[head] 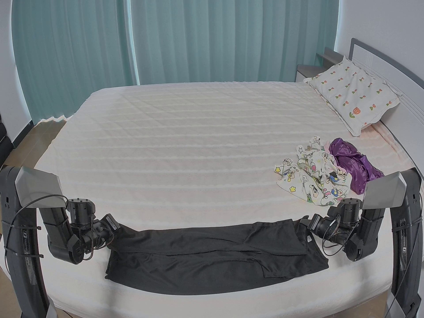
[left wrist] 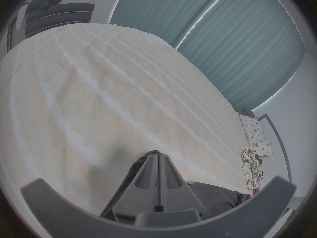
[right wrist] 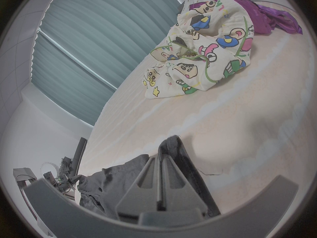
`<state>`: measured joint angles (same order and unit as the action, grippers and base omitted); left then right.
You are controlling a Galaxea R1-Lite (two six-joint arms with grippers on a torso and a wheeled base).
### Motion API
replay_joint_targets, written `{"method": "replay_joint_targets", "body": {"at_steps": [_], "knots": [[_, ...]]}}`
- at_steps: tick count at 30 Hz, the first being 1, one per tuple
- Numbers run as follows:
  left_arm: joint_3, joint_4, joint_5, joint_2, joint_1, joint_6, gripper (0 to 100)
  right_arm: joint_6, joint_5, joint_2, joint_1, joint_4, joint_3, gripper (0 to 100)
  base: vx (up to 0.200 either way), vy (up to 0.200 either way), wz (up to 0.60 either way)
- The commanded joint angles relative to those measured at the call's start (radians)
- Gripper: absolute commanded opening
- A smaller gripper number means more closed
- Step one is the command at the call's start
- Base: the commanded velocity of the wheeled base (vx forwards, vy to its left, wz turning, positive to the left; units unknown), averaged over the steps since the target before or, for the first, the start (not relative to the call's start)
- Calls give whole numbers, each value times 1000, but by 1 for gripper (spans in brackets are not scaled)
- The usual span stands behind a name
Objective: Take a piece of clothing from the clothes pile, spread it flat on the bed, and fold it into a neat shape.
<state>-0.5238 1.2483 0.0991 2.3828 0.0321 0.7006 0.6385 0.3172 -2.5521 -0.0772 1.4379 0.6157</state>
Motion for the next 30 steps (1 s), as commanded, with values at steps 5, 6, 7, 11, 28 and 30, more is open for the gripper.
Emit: {"method": "replay_joint_targets", "body": {"at_steps": [5, 6, 7, 11, 28, 30], "knots": [[-10, 0, -58, 18, 5, 2, 0, 9, 2, -13, 17, 88, 10, 0, 0, 0, 0], [-8, 0, -58, 18, 5, 0, 0, 18, 0, -16, 19, 105, 15, 0, 0, 0, 0], [-8, 0, -56, 18, 5, 2, 0, 24, 0, -17, 19, 111, 16, 0, 0, 0, 0], [-8, 0, -56, 19, 5, 0, 0, 33, -1, -30, 20, 121, 21, 0, 0, 0, 0], [1, 0, -55, 23, 3, 2, 0, 43, -4, -71, 39, 119, 81, 0, 0, 0, 0], [4, 0, -52, 18, 2, 3, 100, 44, -4, -71, 37, 122, 81, 100, 0, 0, 0]]}}
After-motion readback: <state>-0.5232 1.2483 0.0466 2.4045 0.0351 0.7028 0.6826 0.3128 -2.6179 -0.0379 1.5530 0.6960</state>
